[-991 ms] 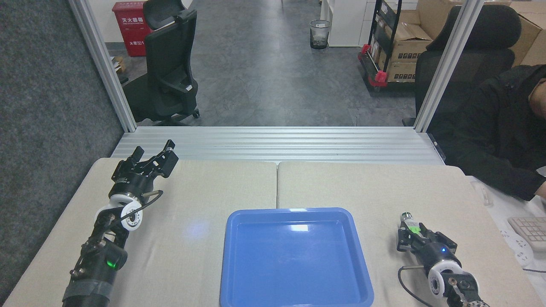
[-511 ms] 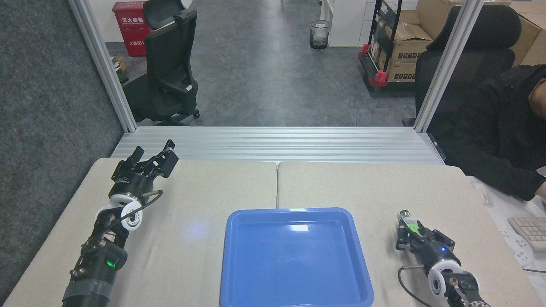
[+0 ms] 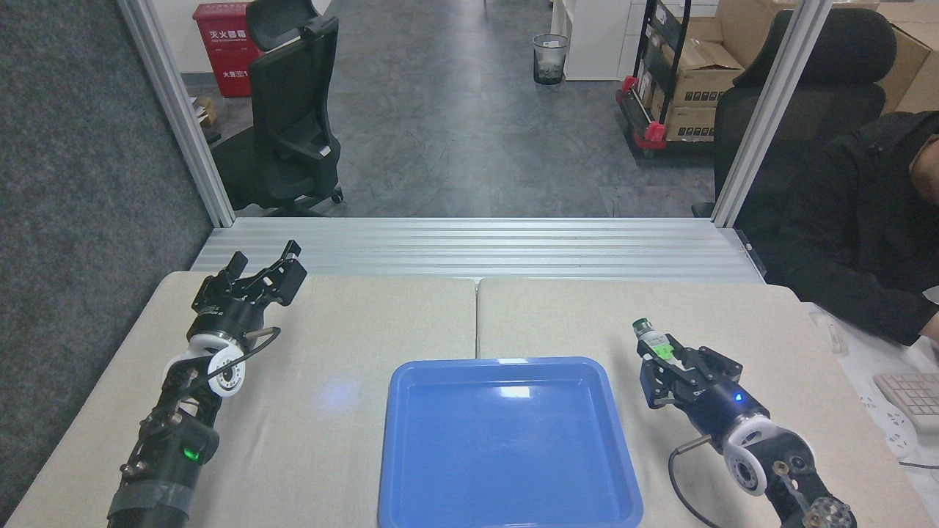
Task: Pick up switch part and place in tray
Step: 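Lift the switch part and carry it over the blue tray, then lower the switch part into the tray and open the right gripper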
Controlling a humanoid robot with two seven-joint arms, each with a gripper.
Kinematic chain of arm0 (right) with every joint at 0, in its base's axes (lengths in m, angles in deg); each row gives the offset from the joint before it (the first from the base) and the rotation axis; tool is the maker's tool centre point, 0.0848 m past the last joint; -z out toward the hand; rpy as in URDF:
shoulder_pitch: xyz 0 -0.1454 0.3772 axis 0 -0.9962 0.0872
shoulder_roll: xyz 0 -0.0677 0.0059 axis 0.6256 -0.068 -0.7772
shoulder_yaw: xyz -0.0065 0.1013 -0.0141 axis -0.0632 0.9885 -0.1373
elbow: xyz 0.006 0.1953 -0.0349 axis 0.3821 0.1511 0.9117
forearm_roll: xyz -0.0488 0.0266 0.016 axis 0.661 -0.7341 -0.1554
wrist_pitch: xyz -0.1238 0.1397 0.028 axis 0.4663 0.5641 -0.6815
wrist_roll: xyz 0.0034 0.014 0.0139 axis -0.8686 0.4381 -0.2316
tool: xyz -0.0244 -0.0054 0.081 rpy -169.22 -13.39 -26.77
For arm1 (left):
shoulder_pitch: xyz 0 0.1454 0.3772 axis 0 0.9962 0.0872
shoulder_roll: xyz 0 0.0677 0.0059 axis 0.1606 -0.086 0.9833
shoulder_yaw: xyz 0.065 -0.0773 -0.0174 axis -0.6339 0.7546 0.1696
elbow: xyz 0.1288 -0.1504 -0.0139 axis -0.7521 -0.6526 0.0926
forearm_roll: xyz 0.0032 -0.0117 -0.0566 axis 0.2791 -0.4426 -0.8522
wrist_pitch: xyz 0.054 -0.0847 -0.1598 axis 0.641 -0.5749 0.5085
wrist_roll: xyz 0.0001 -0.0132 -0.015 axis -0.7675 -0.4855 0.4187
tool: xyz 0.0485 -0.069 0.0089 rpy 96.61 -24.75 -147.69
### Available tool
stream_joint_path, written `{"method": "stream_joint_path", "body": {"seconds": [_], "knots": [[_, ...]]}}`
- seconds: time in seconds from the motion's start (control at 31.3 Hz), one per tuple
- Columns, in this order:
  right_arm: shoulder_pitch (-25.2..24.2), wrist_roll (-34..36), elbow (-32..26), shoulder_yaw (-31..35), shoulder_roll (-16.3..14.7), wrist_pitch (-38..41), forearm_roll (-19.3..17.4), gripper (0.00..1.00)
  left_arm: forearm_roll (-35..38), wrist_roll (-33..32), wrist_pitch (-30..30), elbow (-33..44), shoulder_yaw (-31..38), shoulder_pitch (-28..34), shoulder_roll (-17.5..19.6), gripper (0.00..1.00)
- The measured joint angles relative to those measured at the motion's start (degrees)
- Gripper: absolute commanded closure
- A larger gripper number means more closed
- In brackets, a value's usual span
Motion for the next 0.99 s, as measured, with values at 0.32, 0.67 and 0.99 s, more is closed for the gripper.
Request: {"method": "stream_joint_path", "body": {"seconds": [0.32, 0.67, 0.99], "knots": [[-2.18, -0.1, -4.83, -8.69, 0.51, 2.19, 0.6, 1.0, 0.0, 0.0, 0.0, 0.0, 0.0, 0.0, 0.02, 0.0], [-5.0, -0.7, -7.2, -14.05, 1.87, 2.22, 1.98, 1.0, 0.0, 0.0, 0.0, 0.01, 0.0, 0.0, 0.02, 0.0], [-5.64, -0.76, -7.16, -14.85, 2.55, 2.03, 2.11, 0.86, 0.0, 0.0, 0.0, 0.01, 0.0, 0.0, 0.01, 0.0]]}}
